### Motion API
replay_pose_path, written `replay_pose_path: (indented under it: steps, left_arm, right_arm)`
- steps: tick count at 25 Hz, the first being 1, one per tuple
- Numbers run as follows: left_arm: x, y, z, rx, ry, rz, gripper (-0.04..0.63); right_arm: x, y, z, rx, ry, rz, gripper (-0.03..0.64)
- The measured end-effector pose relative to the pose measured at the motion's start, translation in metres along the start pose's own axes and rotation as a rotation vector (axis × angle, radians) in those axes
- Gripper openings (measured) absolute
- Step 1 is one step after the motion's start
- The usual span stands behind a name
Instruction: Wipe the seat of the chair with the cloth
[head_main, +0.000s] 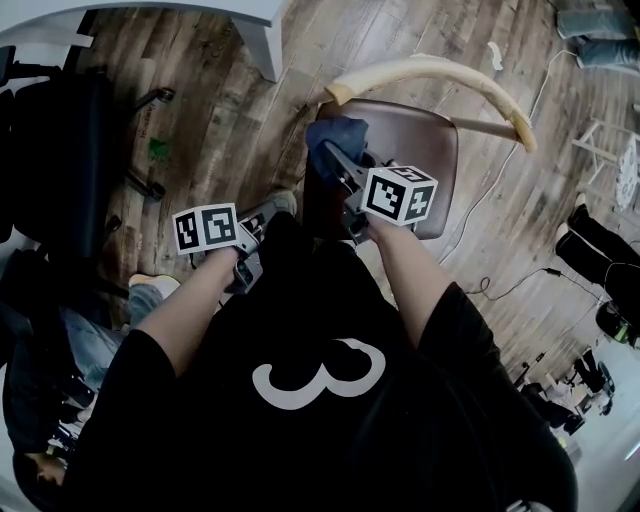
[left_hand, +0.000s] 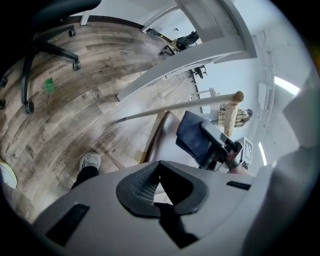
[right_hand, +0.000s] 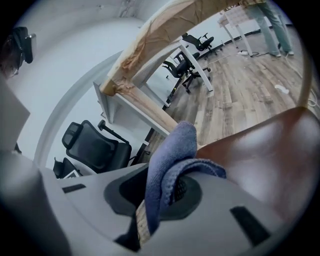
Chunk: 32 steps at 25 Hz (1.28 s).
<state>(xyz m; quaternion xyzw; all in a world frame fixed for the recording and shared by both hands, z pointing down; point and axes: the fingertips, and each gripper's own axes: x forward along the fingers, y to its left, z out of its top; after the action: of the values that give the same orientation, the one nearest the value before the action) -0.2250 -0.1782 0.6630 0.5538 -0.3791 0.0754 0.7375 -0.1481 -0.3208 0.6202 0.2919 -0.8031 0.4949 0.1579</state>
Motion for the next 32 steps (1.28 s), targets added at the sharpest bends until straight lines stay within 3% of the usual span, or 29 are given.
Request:
replay_pose_path:
  steps: [6, 13, 22, 32]
  left_arm:
    - [0.005, 0.021, 0.004, -0.025, 0.015, 0.004, 0.014]
    - [0.012, 0.035, 0.011, -0.031, 0.030, -0.003, 0.014]
    - [0.012, 0.066, 0.005, -0.044, 0.063, 0.032, 0.014]
    - [0.012, 0.069, 0.013, -0.041, 0.053, 0.032, 0.014]
  right_arm:
    - [0.030, -0.017, -0.001, -0.100, 0.048, -0.068, 0.043]
    - [0.051, -0.034, -0.009, -0.322, 0.146, -0.150, 0.043]
    - [0.054, -0.075, -0.027, -0.265, 0.193, -0.297, 0.043]
    - [0.048, -0.092, -0.024, -0.273, 0.178, -0.352, 0.043]
